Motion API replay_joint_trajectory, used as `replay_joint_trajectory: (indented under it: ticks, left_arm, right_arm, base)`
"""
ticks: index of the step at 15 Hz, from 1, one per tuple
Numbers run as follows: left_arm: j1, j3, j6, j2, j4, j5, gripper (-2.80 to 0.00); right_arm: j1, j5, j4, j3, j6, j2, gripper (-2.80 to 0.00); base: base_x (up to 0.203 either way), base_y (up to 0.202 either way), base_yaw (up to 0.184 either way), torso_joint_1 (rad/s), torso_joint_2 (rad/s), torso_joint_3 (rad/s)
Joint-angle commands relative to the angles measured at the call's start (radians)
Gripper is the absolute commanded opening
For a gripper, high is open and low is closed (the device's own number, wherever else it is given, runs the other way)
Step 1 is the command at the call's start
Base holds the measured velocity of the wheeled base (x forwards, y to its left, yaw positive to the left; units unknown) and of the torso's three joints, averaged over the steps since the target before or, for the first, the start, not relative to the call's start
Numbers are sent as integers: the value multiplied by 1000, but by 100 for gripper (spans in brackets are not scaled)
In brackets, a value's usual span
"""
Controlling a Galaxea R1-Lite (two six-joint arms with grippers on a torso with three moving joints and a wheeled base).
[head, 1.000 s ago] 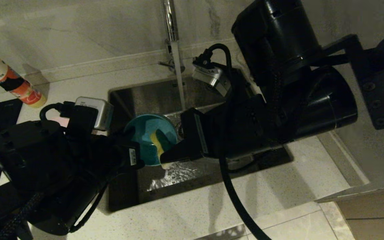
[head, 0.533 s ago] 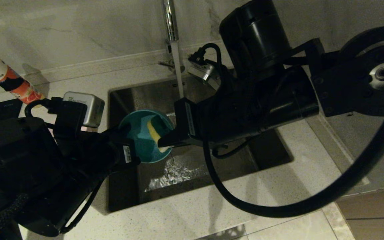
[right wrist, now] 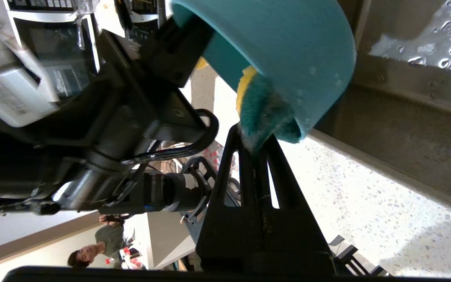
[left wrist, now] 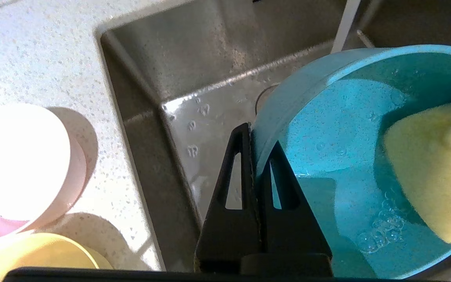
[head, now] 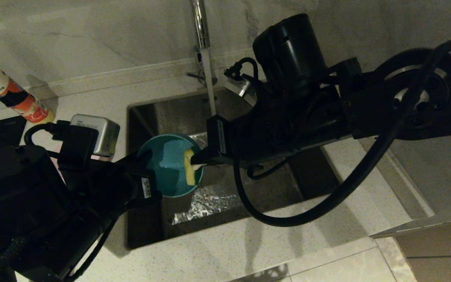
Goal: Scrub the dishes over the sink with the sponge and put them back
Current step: Wipe the bowl
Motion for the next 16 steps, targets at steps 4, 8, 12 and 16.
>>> replay_joint_trajectory:
  ticks: [4,8,12,16]
  left_arm:
    - [-5,8,-1,-4,-4,4,-280]
    - [-5,17,-1,-17,-6,2,-280]
    - [-5,19,-15,-19,-6,2,-280]
    - [-5,46,-30,-16,-7,-9,-280]
  right_arm:
    - [4,1,-51,-3,-2,17,-280]
    - [9,8,-84,-6,-6,49,-280]
    - [15,11,-92,1,-4,54,-280]
    - [21,11,-99,1,-5,28,-280]
  base:
    - [0,0,0,0,0,0]
    - [0,0,0,0,0,0]
    - [0,0,0,0,0,0]
    - [0,0,0,0,0,0]
